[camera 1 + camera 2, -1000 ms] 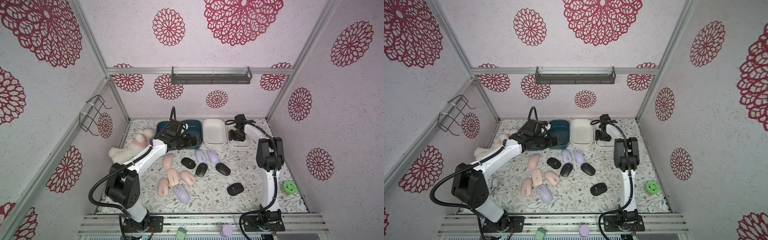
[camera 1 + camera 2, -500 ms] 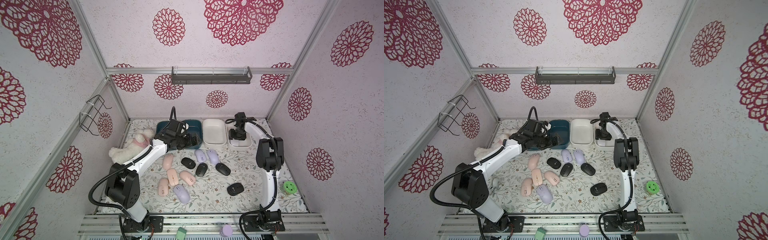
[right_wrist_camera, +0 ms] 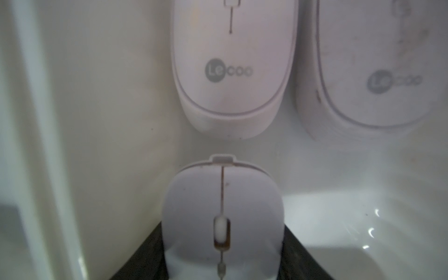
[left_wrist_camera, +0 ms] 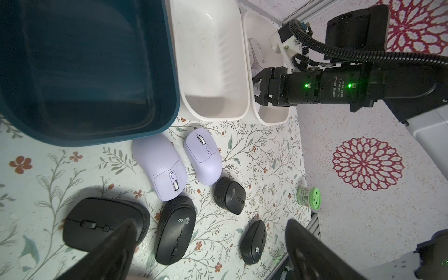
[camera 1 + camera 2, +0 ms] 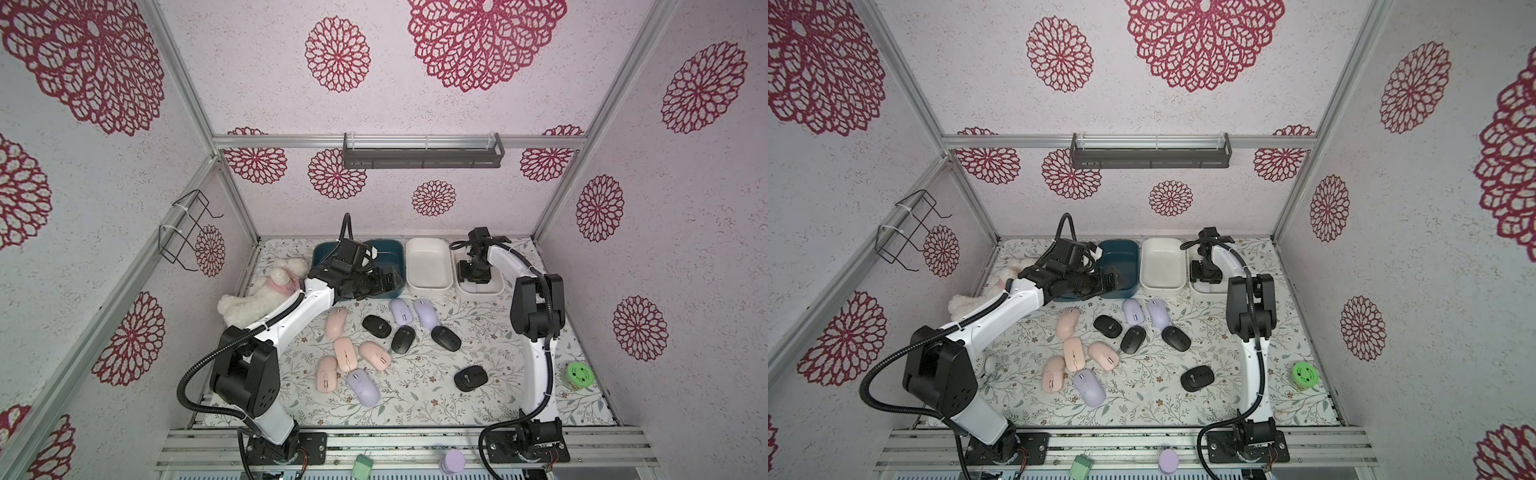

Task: Place the mice by color into the storage box
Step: Place the mouse in the storage box, then adjust the storage box at the center of the board.

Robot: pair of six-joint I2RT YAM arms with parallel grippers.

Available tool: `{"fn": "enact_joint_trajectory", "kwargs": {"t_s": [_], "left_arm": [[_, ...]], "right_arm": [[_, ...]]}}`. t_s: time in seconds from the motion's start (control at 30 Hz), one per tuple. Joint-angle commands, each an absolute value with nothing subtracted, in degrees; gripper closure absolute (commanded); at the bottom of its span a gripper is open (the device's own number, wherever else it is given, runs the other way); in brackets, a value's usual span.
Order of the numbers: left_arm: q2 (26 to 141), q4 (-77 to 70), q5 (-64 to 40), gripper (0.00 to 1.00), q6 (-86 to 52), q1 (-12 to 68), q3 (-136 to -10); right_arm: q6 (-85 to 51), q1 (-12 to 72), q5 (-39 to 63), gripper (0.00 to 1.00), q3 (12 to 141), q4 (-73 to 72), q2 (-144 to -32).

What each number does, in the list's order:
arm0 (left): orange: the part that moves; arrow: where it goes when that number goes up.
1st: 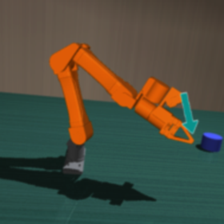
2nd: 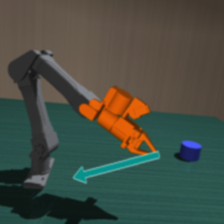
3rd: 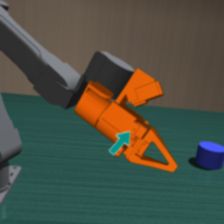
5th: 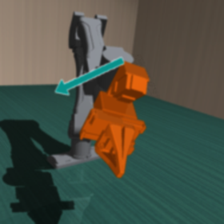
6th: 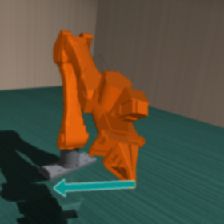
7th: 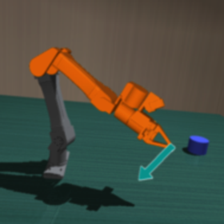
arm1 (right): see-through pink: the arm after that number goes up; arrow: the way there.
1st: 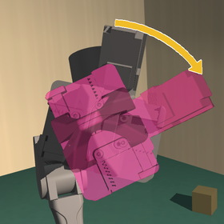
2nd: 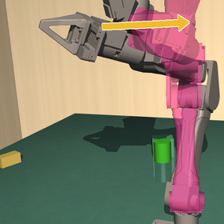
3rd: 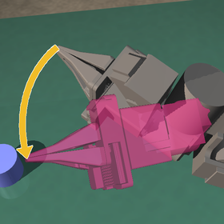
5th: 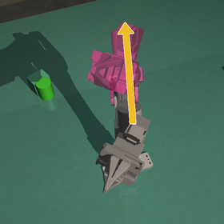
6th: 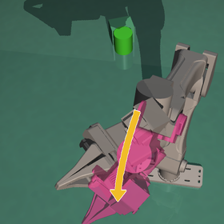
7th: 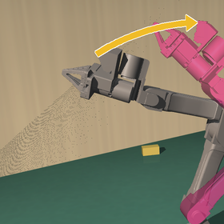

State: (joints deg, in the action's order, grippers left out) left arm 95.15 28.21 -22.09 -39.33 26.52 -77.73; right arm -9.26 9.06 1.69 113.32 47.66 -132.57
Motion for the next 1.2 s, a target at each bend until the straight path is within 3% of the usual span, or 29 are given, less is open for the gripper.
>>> {"fn": "enact_joint_trajectory", "kwargs": {"t_s": [0.0, 0.17, 0.53, 0.9, 1.17], "left_arm": [[93.9, 27.3, -22.2, 0.03, -39.7, 26.7, -78.4], [93.8, 27.2, -22.2, 0.03, -39.7, 26.7, -78.3], [93.6, 27.5, -22.2, 0.03, -39.7, 26.7, -78.5], [92.9, 27.4, -22.1, 0.03, -39.7, 26.7, -78.4], [92.6, 27.3, -21.8, 0.03, -39.6, 26.9, -78.3]], "right_arm": [[-10.6, 8.8, 1.4, 0.35, 113.8, 48.2, -132.8], [-10.8, 8.8, 1.5, 0.28, 114.6, 48.2, -132.6], [-13.7, 9.5, -3.2, 0.29, 112.2, 44.9, -123.8], [-12.9, 13.2, -3.3, 0.49, 100.0, 39.6, -117.3], [-12.8, 14.2, -4.3, 0.56, 99.0, 38.8, -119.4]]}}
